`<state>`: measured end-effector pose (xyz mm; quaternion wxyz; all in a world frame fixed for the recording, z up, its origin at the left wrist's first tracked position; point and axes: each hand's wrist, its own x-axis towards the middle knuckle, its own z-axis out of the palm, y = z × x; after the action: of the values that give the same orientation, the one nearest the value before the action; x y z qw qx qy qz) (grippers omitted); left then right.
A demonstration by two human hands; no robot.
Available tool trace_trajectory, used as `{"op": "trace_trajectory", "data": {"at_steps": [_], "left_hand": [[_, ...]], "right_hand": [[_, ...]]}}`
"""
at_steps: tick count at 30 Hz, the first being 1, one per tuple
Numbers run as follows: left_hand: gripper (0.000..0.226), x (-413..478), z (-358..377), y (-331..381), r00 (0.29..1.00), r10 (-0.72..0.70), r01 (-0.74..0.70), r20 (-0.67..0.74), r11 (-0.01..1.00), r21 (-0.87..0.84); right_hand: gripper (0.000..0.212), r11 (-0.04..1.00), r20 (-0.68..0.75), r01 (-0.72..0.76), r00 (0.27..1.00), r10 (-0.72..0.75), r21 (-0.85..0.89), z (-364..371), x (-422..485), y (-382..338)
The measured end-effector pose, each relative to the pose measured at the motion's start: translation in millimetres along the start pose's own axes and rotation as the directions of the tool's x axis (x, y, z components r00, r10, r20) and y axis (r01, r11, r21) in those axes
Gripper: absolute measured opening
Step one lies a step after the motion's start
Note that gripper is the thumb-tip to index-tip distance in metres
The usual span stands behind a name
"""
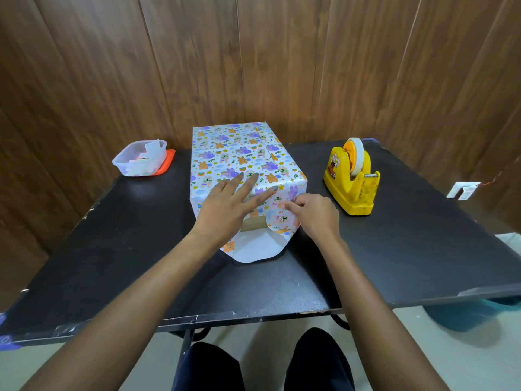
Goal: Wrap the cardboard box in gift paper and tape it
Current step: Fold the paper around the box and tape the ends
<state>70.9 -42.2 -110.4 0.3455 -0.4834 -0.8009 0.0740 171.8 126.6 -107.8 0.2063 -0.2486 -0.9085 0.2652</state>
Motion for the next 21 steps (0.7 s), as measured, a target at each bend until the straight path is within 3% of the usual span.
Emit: {"op": "trace_trajectory", "data": {"at_steps": [2,4,7,9,14,16,21], "left_hand": [[0.090,1,-1,0,1.000,0.001,-0.001,0.006,1.000,0.007],[0.091,1,-2,-1,1.000,0.005,-0.005,0.017,1.000,0.010],[0.089,1,0,-1,1.000,0.003,-0.003,0.027,1.000,0.008],[0.091,1,1,0,1.000,-0.011,0.011,0.028,1.000,-0.001],[0.096,1,-1,1,0.999,-0.036,0.036,0.014,0.999,-0.019],[0.095,1,-1,1,0.999,-0.035,0.035,0.007,0.999,-0.017],[0.097,1,-1,2,0.999,-0.039,0.039,0.007,0.999,-0.011]], "right_hand": [[0.046,0.998,-0.099,0.014,0.995,-0.007,0.066,-17,1,1],[0.043,0.991,-0.242,-0.047,0.967,0.077,0.127,-40,13,9],[0.039,0.969,-0.358,-0.245,0.908,0.220,-0.026,-71,42,29],[0.045,0.932,-0.292,-0.353,0.902,0.317,-0.077,-83,60,37],[0.034,0.874,-0.210,-0.459,0.881,0.425,-0.158,-103,81,32],[0.035,0.836,-0.105,-0.524,0.852,0.514,-0.163,-109,85,38],[0.026,0.842,0.078,-0.540,0.838,0.540,-0.020,-117,87,56]]}}
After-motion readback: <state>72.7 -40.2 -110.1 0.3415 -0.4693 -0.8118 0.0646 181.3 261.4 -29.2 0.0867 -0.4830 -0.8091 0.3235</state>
